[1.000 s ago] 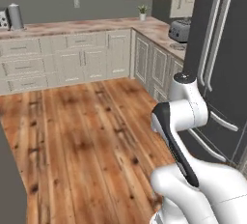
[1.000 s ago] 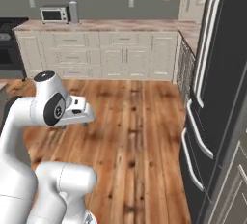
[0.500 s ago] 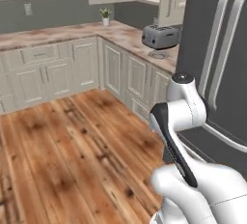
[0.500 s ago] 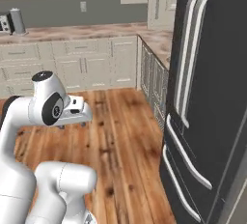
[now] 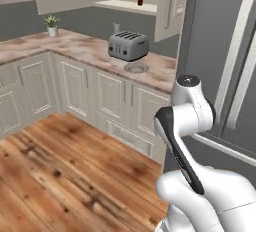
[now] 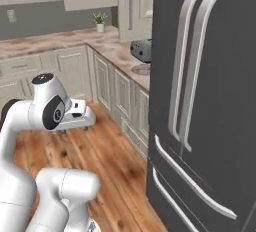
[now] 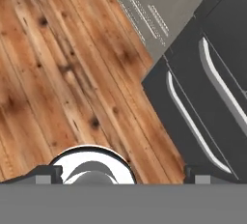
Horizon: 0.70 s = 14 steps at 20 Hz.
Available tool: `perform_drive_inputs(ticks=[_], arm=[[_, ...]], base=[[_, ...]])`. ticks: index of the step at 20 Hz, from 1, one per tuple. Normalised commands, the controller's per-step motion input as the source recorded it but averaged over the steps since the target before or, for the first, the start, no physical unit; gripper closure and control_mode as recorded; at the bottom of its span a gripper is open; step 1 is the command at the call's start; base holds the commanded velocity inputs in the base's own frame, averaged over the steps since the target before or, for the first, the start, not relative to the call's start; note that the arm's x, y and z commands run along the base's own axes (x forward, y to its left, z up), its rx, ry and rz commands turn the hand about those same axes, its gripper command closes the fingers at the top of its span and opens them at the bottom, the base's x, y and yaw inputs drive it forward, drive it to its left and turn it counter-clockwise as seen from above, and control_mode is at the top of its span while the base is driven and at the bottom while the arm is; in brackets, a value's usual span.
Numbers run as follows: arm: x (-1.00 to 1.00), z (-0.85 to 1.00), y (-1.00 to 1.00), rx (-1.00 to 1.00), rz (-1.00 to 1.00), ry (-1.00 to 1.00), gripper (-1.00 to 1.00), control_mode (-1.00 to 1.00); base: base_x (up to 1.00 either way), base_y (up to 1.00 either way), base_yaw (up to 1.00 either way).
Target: Move the hot dog bun to the plate on the dining table and place the condiment next to that plate. Then navigate to the fridge and take the sausage and place it on the plate as well.
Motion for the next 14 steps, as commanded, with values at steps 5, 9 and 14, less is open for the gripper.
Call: perform_drive_inputs(ticks=[5,9,14], arm=[[0.00,0.00,0.00,0.00,0.00,0.00,-1.00,1.00],[0.00,0.00,0.00,0.00,0.00,0.00,-1.00,1.00],[0.00,0.00,0.00,0.00,0.00,0.00,-1.00,1.00]], base=[[0.81,0.62,-0.62],[0.57,0.77,-0.63],[0.40,0.80,-0.61]])
